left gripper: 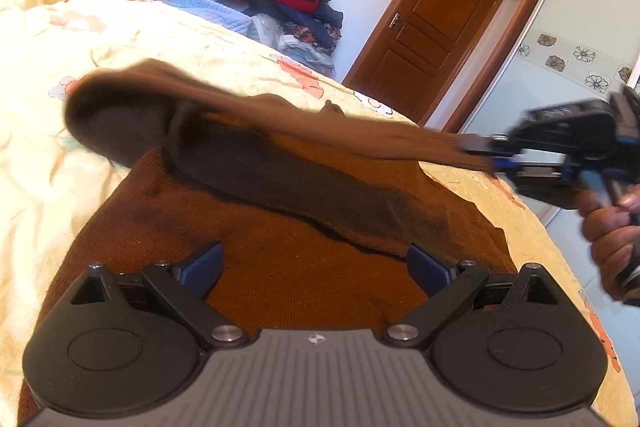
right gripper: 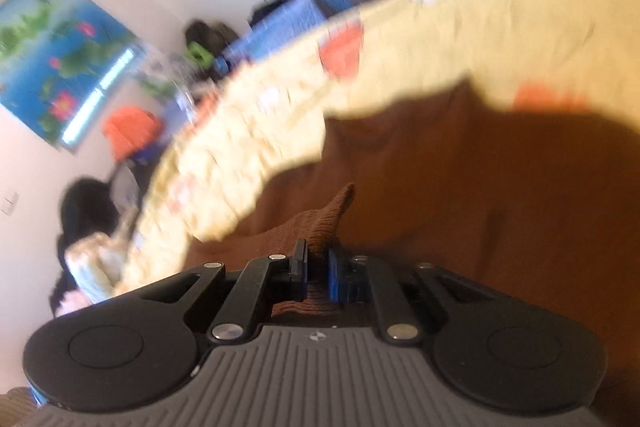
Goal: Fold small clothes
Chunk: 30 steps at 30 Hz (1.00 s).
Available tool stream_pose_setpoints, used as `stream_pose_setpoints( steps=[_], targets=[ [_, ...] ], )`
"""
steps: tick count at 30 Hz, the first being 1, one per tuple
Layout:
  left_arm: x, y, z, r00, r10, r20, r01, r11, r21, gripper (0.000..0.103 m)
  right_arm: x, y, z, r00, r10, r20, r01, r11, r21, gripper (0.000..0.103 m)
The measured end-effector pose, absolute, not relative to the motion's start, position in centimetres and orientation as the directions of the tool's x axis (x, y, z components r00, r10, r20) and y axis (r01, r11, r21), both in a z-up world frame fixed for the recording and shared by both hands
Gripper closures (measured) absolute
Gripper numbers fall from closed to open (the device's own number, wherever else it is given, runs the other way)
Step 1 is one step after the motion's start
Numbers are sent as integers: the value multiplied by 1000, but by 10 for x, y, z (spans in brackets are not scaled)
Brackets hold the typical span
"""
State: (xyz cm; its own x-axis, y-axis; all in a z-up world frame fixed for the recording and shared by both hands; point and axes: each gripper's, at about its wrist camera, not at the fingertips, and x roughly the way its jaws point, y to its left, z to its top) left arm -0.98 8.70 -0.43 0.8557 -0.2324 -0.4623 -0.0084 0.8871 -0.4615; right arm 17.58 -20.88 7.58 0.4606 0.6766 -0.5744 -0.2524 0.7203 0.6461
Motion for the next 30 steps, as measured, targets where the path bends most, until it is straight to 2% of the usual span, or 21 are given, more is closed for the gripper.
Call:
stream_pose_setpoints(
  steps=[3,9,17,19,20,22,24,26,28,29,30],
  targets=[
    [-10,87,-4,856,-232,-462,-9,887,-461,4,177,-255,89,523,634,-570,-217,746,630,87],
    [-10,86,-3,855,-225,-468,-11,893,-450,4,181,-341,63,576,496,-650,-31,808,589,87],
    [-10,89,13,843,-223,-489,-23,894,-448,4,174,-354,35,563,468,-682,-10,828,560,87],
    [-9,106,30,871,-224,-437,-25,868,-495,4,174,-351,30,542,441,-715,-6,853,521,87],
    [-4,117,39,885,-198,-421,-51,858,-510,4,174,-351,26,538,429,-725,-6,862,506,84],
    [17,144,47,882,-157,-445,-124,832,-540,4,171,-356,24,548,449,-706,-4,845,534,79],
    [45,170,42,855,-148,-497,-200,790,-580,4,167,-368,29,597,445,-667,18,825,565,51],
    [74,189,29,816,-190,-546,-245,741,-625,4,166,-380,33,652,405,-642,54,819,571,37],
    [102,197,13,757,-253,-602,-285,701,-653,5,175,-382,31,652,373,-660,85,829,553,38],
    [110,194,13,763,-265,-589,-253,717,-649,5,182,-379,28,639,369,-675,92,835,543,38],
    [118,189,14,762,-256,-595,-232,750,-619,10,187,-374,25,625,369,-688,90,841,534,38]
  ],
)
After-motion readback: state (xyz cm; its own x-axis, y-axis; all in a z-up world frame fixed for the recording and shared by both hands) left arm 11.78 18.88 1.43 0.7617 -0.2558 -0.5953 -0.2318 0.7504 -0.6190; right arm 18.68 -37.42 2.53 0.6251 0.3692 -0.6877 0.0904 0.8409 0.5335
